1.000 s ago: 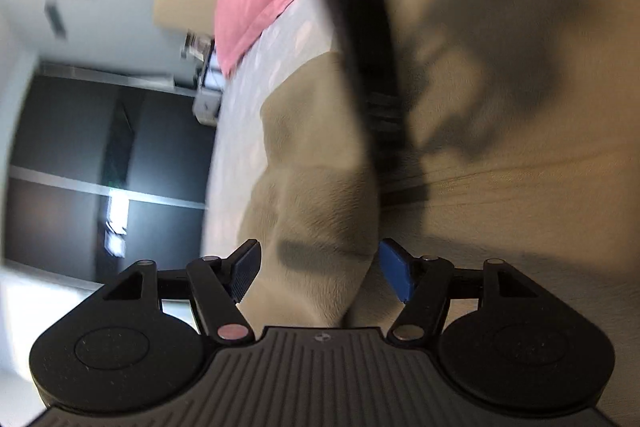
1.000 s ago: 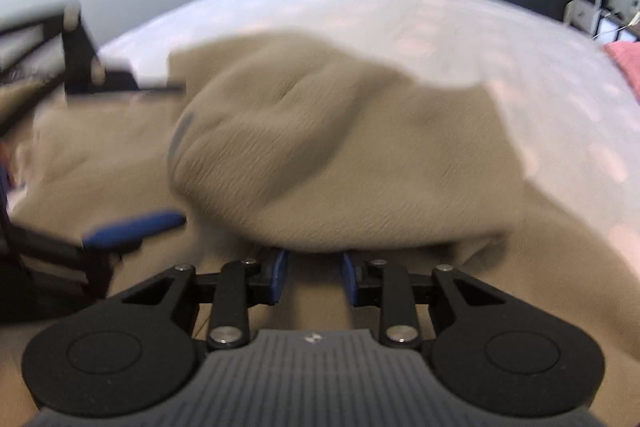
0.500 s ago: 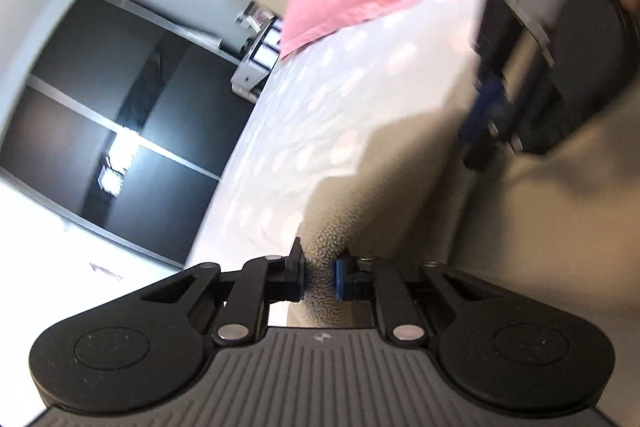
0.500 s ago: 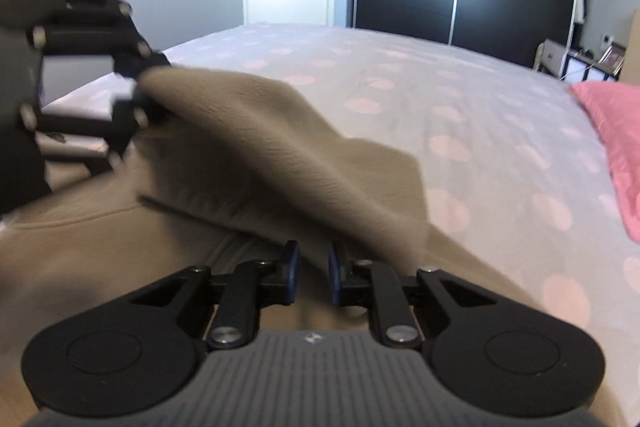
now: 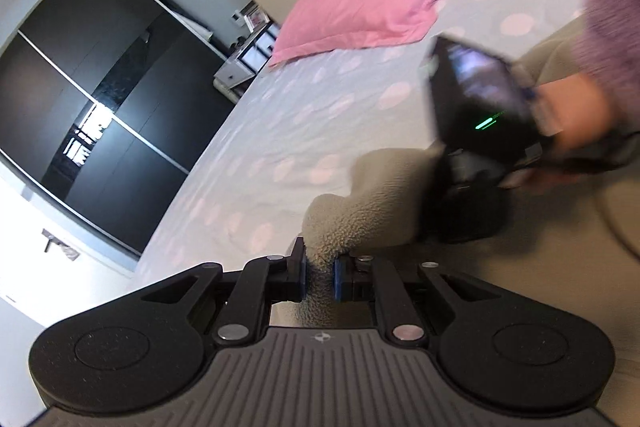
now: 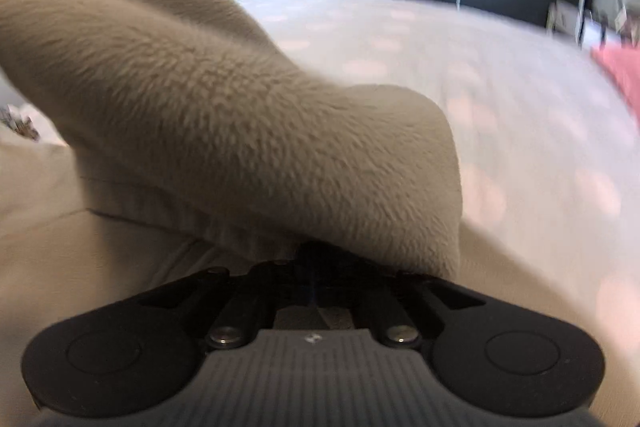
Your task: Fold clothes
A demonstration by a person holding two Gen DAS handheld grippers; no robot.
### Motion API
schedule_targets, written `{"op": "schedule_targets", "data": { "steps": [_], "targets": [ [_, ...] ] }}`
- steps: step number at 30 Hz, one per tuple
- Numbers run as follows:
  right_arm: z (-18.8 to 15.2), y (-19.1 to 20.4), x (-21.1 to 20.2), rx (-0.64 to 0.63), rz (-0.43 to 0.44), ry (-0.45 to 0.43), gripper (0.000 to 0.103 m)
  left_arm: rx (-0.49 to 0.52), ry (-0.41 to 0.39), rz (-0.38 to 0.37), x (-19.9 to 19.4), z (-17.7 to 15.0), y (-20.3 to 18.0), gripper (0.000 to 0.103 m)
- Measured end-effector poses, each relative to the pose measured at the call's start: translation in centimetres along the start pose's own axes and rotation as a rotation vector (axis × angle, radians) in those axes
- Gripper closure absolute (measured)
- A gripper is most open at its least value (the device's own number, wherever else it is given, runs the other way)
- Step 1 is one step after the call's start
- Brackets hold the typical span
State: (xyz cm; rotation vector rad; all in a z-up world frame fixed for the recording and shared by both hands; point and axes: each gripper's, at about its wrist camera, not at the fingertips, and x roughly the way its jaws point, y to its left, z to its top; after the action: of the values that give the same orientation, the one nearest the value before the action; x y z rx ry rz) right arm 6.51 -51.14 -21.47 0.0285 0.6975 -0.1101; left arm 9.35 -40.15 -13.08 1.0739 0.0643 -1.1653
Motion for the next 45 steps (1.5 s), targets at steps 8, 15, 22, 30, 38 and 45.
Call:
{"op": "schedule_targets", "data": {
  "steps": [8,15,22,30,38,45],
  "targets": [
    [-0.3,0.0,0.7,-0.119,-0.060,-0.010,0.103,-0.041,0.034,-0.111,0.3,-1.7,-2.5,0.094],
    [-3.0,-1.6,-4.7,-0.117,-0.079,0.068,0.093,-0.041,0.072,-0.125,0.7,-3.7,-6.0,0.093],
    [-0.5,-2.4,-11.2,-0.011,-0.136,-0.049,0.082,-0.103,0.154,-0.141,2.5,-5.4,-9.9,0.092],
    [3.0,-1.7,-8.9,0.250,-0.051,-0.054,0.038,-0.153,0.172,-0.102,2.7,-6.2,-10.7,0.091],
    [3.9,0.3,-5.2,0.155,-0.138,-0.020,0.093,-0.171,0.165,-0.105,2.6,-6.3,-10.3,0.091],
    [-1.4,-5.4,-3.1,0.495,-0.075,0.082,0.096,-0.180,0.146,-0.103,2.5,-6.8,-10.0,0.089]
  ]
}}
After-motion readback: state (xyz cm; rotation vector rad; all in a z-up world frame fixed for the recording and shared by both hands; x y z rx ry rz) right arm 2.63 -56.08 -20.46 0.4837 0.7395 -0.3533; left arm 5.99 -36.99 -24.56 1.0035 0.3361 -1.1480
